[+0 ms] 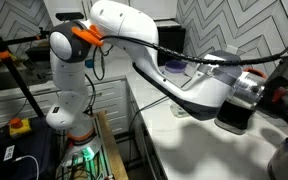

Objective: Pick up the tongs then put them in the holder

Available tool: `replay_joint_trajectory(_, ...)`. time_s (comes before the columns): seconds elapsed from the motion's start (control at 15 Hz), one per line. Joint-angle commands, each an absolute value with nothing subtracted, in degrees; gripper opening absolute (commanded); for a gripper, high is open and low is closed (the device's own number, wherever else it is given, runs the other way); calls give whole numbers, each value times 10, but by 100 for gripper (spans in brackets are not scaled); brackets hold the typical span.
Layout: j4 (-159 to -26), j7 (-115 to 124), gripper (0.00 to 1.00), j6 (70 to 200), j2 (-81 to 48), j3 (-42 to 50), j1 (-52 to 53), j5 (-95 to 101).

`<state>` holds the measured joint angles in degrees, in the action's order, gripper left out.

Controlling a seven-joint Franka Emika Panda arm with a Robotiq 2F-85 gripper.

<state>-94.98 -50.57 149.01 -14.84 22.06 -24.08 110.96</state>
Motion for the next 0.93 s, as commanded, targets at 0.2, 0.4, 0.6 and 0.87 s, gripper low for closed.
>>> replay_joint_trajectory(0.2,-926,-527,1,1470,-218,218,-249,1089)
replay_joint_trajectory(0.4,-935,-539,1,1469,-234,214,-251,1061)
replay_joint_trajectory(0.6,-943,-558,1,1464,-245,211,-251,1036)
replay_joint_trajectory(0.87,-944,-601,44,1450,-213,209,-253,971)
